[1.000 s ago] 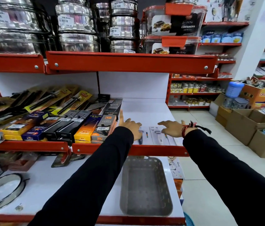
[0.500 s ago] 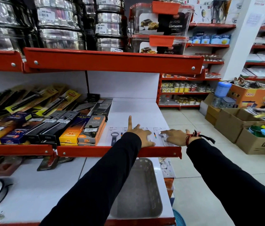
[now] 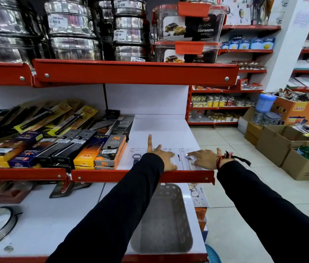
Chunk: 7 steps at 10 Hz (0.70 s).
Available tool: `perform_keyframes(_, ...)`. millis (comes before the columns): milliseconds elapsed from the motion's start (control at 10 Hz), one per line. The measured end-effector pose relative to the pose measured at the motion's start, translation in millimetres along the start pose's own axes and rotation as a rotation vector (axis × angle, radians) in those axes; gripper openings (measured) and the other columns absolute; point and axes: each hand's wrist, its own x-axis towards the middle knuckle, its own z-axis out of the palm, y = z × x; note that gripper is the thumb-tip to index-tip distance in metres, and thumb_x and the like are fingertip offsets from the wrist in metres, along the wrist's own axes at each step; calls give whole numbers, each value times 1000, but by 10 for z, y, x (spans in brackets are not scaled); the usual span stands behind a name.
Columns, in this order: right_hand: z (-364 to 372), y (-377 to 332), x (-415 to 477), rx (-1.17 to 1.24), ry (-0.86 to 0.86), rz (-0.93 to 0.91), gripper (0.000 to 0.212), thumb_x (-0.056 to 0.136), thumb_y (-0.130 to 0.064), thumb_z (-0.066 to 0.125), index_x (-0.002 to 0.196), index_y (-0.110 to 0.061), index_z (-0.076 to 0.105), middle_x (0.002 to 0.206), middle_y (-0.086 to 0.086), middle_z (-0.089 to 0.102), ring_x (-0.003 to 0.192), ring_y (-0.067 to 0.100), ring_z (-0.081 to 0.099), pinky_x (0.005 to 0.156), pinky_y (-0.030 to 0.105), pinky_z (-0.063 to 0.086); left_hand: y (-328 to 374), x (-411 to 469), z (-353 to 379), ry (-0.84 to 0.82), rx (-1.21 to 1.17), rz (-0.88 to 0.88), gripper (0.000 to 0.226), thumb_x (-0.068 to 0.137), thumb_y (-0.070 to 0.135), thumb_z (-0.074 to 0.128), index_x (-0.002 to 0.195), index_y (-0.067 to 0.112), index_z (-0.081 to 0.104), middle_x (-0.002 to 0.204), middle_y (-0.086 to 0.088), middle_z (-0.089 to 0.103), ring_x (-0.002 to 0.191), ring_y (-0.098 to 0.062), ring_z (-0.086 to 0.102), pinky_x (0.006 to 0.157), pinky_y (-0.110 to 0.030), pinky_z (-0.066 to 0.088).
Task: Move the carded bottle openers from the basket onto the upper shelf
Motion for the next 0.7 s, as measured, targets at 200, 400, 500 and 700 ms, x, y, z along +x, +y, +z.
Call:
perform_keyframes(200, 42, -3, -14, 14, 7, -10, 54, 90, -35, 40, 141, -49, 30, 156, -6, 33, 142, 27, 31, 114, 64, 5, 23, -6, -18, -11, 20, -4, 72, 89, 75, 27, 153, 43, 27, 161, 0, 34, 156, -25, 10, 104, -70, -31)
perform_keyframes(400, 47, -17, -54, 23, 30, -16, 52, 92, -38, 39, 142, -47, 30, 155, -5, 34, 141, 25, 34, 113, 65, 4, 44, -37, -34, -19, -11, -17, 71, 90, 75, 25, 154, 43, 25, 161, 3, 35, 155, -26, 12, 100, -69, -33)
perform_keyframes(500, 87, -6, -63, 46, 86, -14, 53, 92, -40, 40, 144, -41, 31, 155, -5, 34, 141, 24, 34, 114, 63, 6, 21, -81, -3, 8, -51, -21, 71, 90, 75, 21, 153, 43, 26, 162, 2, 33, 155, -28, 15, 101, -70, -32)
perform_keyframes(700, 31, -95, -278, 52, 423, -112, 47, 92, -41, 38, 138, -33, 42, 148, -4, 45, 133, 21, 44, 113, 54, 22, -55, -316, -28, 349, -144, -23, 61, 96, 65, 24, 152, 41, 32, 158, 4, 39, 152, -25, 24, 113, -68, -19)
